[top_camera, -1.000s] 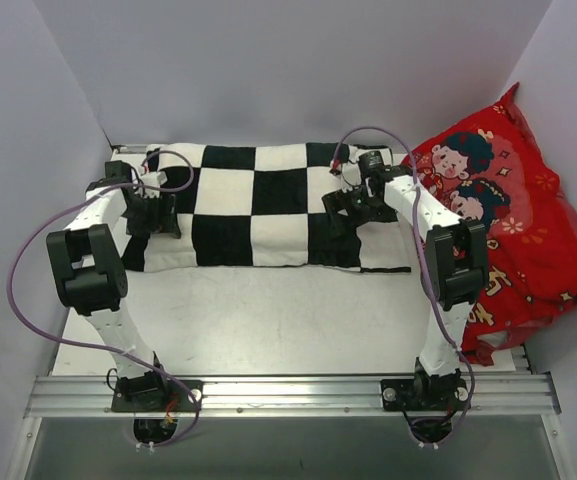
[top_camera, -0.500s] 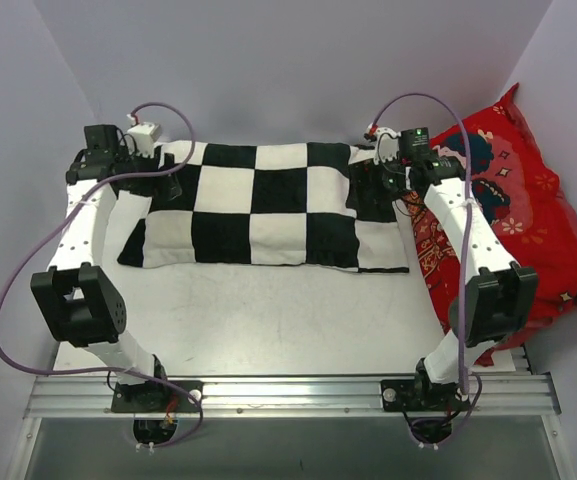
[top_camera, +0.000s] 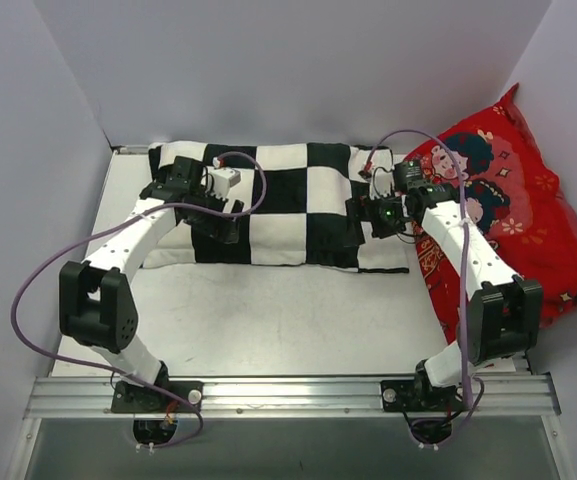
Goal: Put the pillow into the pillowcase
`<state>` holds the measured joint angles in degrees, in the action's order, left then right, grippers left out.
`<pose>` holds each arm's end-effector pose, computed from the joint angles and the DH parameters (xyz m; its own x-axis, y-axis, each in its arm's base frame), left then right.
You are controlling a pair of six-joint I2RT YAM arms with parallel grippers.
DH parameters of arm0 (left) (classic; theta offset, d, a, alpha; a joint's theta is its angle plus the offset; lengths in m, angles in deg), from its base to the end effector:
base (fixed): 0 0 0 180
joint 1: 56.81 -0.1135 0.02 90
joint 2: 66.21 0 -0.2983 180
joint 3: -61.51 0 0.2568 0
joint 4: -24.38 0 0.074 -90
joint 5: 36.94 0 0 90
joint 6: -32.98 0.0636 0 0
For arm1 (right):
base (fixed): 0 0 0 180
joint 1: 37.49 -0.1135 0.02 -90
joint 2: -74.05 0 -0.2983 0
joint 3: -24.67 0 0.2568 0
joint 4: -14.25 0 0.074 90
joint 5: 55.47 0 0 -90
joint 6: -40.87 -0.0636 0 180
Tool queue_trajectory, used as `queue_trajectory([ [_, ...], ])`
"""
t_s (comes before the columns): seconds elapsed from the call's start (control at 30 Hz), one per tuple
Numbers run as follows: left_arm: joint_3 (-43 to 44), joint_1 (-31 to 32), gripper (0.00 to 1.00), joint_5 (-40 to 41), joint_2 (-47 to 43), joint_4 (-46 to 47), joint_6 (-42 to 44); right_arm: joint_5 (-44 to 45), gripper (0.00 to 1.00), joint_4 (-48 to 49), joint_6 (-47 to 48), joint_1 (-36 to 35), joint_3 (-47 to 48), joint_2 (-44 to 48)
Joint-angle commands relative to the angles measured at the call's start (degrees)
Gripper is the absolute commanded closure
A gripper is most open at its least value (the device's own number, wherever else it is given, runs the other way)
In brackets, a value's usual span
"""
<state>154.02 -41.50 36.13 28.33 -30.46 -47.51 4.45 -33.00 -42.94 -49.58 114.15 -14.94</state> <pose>0.3558 -0.1166 0.2888 -0.7295 0.3636 -0.5793 0.5340 0.8321 -0.1502 0.3453 0.1066 0.3199 -0.6524 -0.2352 -0.7204 -0.5908 0.7533 0.2891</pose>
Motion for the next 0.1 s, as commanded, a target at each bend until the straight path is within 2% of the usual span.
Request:
queue_trajectory([
  [0.0, -0.34, 0.42, 0.03, 1.98, -4.72, 3.18, -1.43, -2.43, 0.00, -1.16, 0.40, -0.73, -1.25, 5.40],
  [0.07, -0.25, 0.33, 0.03, 2.25, -5.16, 3.18, -1.61, -2.78, 0.00, -1.16, 0.40, -0.73, -1.69, 6.28],
])
